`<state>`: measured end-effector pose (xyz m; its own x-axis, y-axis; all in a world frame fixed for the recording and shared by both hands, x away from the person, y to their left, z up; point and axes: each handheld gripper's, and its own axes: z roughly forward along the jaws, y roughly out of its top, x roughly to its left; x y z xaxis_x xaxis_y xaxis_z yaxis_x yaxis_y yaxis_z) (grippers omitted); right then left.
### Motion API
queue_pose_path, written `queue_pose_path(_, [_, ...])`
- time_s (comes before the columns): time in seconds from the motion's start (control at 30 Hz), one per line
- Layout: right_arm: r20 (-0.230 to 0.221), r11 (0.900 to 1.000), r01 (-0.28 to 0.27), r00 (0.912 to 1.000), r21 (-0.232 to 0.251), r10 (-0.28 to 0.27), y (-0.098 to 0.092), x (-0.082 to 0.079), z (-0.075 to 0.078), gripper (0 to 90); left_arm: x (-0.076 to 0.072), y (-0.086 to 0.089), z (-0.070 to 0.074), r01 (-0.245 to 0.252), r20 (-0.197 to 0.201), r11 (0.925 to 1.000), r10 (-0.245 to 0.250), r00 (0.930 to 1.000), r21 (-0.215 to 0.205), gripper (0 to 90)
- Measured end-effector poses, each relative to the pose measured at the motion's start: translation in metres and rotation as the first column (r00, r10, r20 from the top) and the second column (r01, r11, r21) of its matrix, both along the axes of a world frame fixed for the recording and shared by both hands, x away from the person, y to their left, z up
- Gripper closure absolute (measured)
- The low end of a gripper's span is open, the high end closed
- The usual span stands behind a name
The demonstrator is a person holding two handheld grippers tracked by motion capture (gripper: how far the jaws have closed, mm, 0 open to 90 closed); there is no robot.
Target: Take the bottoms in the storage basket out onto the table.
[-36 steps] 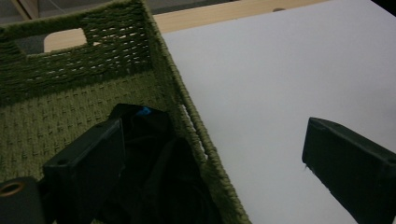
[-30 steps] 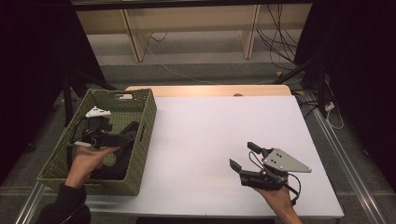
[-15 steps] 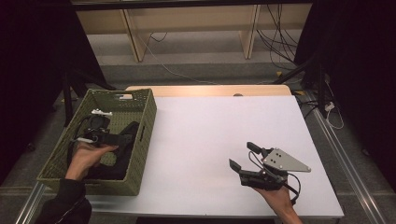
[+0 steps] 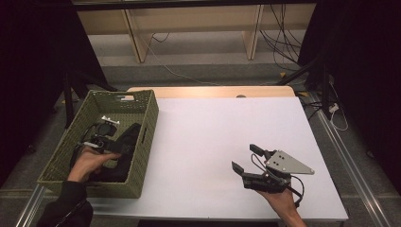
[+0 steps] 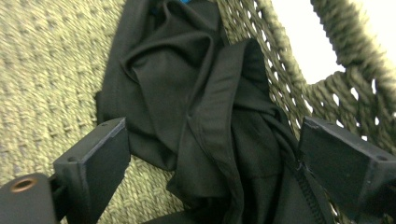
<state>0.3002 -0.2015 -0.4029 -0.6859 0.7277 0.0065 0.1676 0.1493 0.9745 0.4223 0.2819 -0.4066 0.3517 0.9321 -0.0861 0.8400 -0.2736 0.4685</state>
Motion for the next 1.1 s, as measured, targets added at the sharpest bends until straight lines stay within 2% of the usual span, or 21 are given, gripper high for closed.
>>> queue_pose_path(0.33, [0.0, 1.0, -0.004, 1.0, -0.01, 0.004, 0.001, -0.001, 0.0, 20.3, 0.0, 0.002, -0.005, 0.03, -0.045, 0.9995, -0.03, 0.9985, -0.008, 12.4])
queue_pose_path(0.43, [0.0, 1.0, -0.007, 1.0, -0.011, 0.007, 0.002, -0.001, 0.0, 20.3, 0.001, 0.002, -0.01, 0.048, -0.076, 0.9988, -0.047, 0.996, 0.01, 13.1])
queue_pose_path(0.63, [0.003, 1.0, -0.011, 0.9999, -0.022, 0.011, 0.002, 0.0, -0.001, 20.3, 0.003, -0.002, -0.016, 0.066, -0.116, 0.9977, -0.064, 0.9912, 0.016, 14.5])
queue_pose_path(0.73, [-0.001, 1.0, -0.008, 1.0, -0.027, 0.008, 0.003, -0.001, -0.001, 20.2, 0.004, -0.005, -0.023, 0.088, -0.16, 0.9956, -0.081, 0.9837, 0.034, 14.4])
queue_pose_path(0.9, [0.005, 0.999, -0.014, 0.9999, -0.03, 0.014, 0.004, 0.0, -0.002, 20.3, 0.009, -0.006, -0.032, 0.089, -0.211, 0.9949, -0.077, 0.9744, 0.047, 12.7])
queue_pose_path(0.97, [0.005, 0.999, -0.015, 0.9999, -0.031, 0.015, 0.004, 0.0, -0.002, 20.3, 0.011, -0.005, -0.034, 0.078, -0.227, 0.9944, -0.06, 0.9721, 0.071, 12.4])
queue_pose_path(1.1, [0.003, 0.999, -0.015, 0.9999, -0.03, 0.015, 0.004, 0.0, -0.002, 20.4, 0.015, -0.006, -0.039, 0.08, -0.247, 0.9944, -0.06, 0.9671, 0.069, 11.6])
